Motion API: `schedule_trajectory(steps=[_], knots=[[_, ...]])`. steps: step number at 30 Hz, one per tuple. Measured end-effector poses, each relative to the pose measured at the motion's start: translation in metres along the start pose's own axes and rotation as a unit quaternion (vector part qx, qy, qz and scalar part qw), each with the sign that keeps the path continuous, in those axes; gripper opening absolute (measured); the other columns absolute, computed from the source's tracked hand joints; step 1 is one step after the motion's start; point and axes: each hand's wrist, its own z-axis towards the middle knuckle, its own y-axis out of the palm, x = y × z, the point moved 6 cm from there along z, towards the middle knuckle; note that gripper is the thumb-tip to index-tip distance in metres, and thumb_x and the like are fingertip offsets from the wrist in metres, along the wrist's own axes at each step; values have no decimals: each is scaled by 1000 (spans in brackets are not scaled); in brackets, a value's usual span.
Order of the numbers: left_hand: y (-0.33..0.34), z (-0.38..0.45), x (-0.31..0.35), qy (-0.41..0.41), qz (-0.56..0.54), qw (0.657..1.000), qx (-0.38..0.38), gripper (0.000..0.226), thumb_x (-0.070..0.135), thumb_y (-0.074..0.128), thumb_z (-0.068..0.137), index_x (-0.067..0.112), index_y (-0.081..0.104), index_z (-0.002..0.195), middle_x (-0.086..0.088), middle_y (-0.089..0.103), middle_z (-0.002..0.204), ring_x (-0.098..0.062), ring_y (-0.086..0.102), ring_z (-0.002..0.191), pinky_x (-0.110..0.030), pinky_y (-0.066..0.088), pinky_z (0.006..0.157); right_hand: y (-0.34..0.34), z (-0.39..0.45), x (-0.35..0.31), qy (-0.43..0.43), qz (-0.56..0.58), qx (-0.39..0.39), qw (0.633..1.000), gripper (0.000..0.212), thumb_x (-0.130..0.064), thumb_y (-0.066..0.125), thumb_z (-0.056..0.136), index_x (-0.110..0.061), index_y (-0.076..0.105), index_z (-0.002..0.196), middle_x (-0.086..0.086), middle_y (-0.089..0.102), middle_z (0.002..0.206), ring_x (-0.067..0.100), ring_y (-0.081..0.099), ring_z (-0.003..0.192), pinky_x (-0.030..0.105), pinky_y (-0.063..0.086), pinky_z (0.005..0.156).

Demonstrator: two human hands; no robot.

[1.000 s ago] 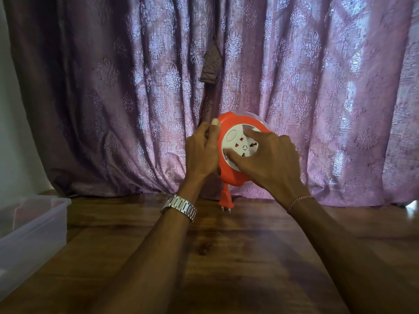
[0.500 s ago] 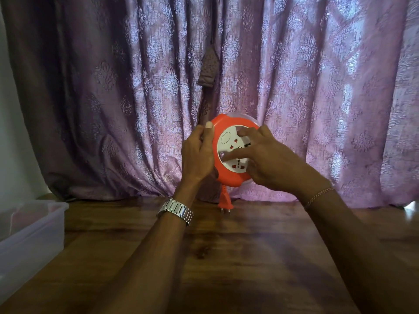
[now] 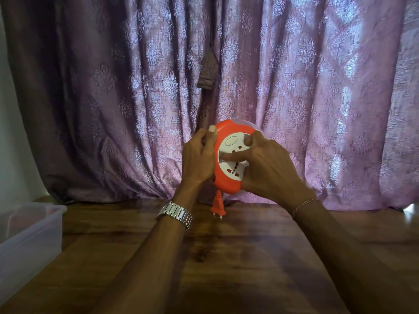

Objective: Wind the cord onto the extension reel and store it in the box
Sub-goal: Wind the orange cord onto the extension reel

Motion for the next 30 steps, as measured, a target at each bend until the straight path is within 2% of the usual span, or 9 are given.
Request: schedule_trajectory(steps=[5, 10, 14, 18, 21, 23, 25, 26, 30], knots=[[0, 2, -3, 4, 5, 1000, 9, 47, 56, 39, 100, 19, 62, 83, -9, 72, 81, -30, 71, 80, -53, 58, 76, 0, 2, 1, -23, -4, 0, 1000, 53, -42, 81, 66, -51, 63, 115, 15, 60, 111, 31, 61, 106, 40, 50, 73], [-4, 0, -4, -5, -14, 1000, 18, 59, 72, 35, 92, 21, 61, 81, -9, 72, 81, -31, 71, 81, -55, 59, 76, -1, 3, 8, -52, 91, -32, 994, 56, -14, 62, 77, -48, 61, 122, 13, 51, 134, 26, 45, 128, 41, 45, 97], [-8, -1, -3, -27, -31, 999, 23, 52, 73, 37, 88, 27, 58, 73, -4, 69, 75, -32, 69, 79, -56, 57, 77, -7, 5, 22, -31, 181, 38, 982, 39, -25, 63, 80, -38, 67, 117, 2, 60, 124, 22, 52, 117, 35, 44, 95], [-13, -3, 3, -46, -52, 997, 31, 52, 72, 39, 88, 26, 59, 73, -5, 70, 73, -37, 71, 79, -58, 58, 76, -17, 1, 45, 95, 211, 160, 960, 45, -46, 73, 77, -29, 61, 116, -1, 60, 112, 20, 54, 102, 33, 46, 83], [-13, -4, 9, -67, -75, 994, 32, 54, 72, 41, 89, 25, 62, 75, -13, 74, 81, -40, 72, 83, -61, 59, 77, -11, -10, 59, 249, 347, 160, 890, 70, -53, 79, 69, -22, 47, 123, -5, 58, 112, 12, 60, 95, 26, 51, 76], [-13, -7, 12, -86, -87, 992, 21, 55, 71, 40, 92, 24, 67, 83, -11, 77, 86, -36, 75, 83, -62, 61, 78, 9, -18, 53, 321, 511, 84, 793, 77, -50, 83, 67, -19, 44, 125, -7, 63, 109, 11, 65, 92, 27, 55, 73], [-12, -13, 15, -99, -93, 991, 12, 55, 67, 38, 95, 23, 70, 90, -8, 79, 89, -31, 77, 84, -61, 62, 79, 26, -23, 38, 317, 661, 41, 679, 68, -38, 85, 69, -13, 53, 124, 5, 71, 110, 24, 71, 92, 41, 60, 71], [-12, -15, 14, -101, -95, 990, 15, 57, 68, 38, 95, 22, 70, 92, -8, 79, 89, -32, 77, 85, -61, 62, 80, 30, -25, 31, 305, 703, 44, 641, 60, -31, 84, 72, -13, 57, 123, 9, 72, 110, 28, 72, 93, 46, 59, 68], [-25, -29, 9, -118, -95, 987, 49, 61, 75, 40, 88, 22, 70, 88, -10, 78, 91, -37, 75, 90, -60, 60, 84, 34, -31, 6, 290, 782, 86, 545, 51, -14, 82, 74, -11, 62, 121, 13, 72, 110, 32, 70, 97, 54, 57, 72]])
